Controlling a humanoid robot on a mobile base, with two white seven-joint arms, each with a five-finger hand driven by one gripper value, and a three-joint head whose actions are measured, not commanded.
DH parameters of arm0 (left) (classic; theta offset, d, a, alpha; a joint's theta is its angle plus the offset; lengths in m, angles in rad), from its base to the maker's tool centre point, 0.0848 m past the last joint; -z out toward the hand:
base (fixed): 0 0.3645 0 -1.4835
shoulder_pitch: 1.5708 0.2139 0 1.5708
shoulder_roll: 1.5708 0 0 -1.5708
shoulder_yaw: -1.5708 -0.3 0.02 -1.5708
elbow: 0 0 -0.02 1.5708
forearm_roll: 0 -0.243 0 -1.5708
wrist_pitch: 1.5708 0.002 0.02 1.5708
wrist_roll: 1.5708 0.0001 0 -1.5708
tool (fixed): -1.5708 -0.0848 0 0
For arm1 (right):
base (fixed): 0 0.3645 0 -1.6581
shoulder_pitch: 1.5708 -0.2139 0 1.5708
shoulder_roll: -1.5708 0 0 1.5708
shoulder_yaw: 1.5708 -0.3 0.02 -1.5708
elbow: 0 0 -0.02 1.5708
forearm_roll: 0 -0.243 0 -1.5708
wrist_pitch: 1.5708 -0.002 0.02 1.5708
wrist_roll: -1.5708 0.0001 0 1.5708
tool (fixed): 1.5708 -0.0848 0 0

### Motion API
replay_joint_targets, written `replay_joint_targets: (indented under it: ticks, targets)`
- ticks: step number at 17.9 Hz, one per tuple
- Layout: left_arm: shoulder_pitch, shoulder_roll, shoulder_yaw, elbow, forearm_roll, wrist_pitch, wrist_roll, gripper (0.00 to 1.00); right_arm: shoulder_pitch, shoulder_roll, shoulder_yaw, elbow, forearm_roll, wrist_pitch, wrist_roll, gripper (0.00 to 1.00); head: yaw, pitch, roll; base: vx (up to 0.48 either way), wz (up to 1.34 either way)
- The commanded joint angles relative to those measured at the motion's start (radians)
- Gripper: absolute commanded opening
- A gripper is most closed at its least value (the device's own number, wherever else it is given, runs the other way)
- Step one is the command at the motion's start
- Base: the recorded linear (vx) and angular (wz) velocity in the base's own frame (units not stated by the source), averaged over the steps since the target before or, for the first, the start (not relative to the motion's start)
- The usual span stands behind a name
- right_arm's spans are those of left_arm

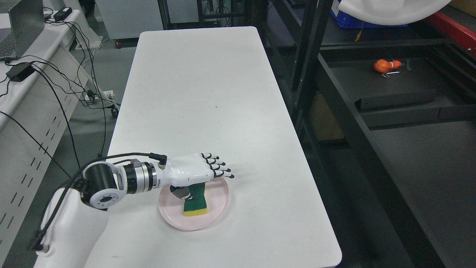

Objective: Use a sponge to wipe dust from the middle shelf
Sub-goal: 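Move the left hand over the green-and-yellow sponge on the pink plate, then lower the left hand and close its fingers around the sponge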

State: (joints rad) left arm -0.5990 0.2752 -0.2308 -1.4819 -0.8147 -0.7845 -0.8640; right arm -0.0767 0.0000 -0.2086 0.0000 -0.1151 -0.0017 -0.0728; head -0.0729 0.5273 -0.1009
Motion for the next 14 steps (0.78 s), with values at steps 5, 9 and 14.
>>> replay_joint_targets:
  ticks: [5, 9, 14]
  targets:
    - [-0.021, 0.053, 0.001, -0.135, 0.003, -0.001, -0.058, 0.93, 0.000, -0.017, 0.000, -0.017, 0.000, 0.072, 0.001, 1.00, 0.0000, 0.000, 0.000, 0.000, 0.00]
    - [-0.015, 0.110, 0.001, -0.170, 0.003, -0.001, -0.079, 0.94, 0.000, -0.017, 0.000, -0.017, 0.000, 0.072, 0.001, 1.00, 0.0000, 0.000, 0.000, 0.000, 0.00]
    - [0.047, 0.107, -0.010, -0.169, 0.003, -0.001, -0.079, 0.94, 0.000, -0.017, 0.000, -0.017, 0.000, 0.072, 0.001, 1.00, 0.0000, 0.000, 0.000, 0.000, 0.00]
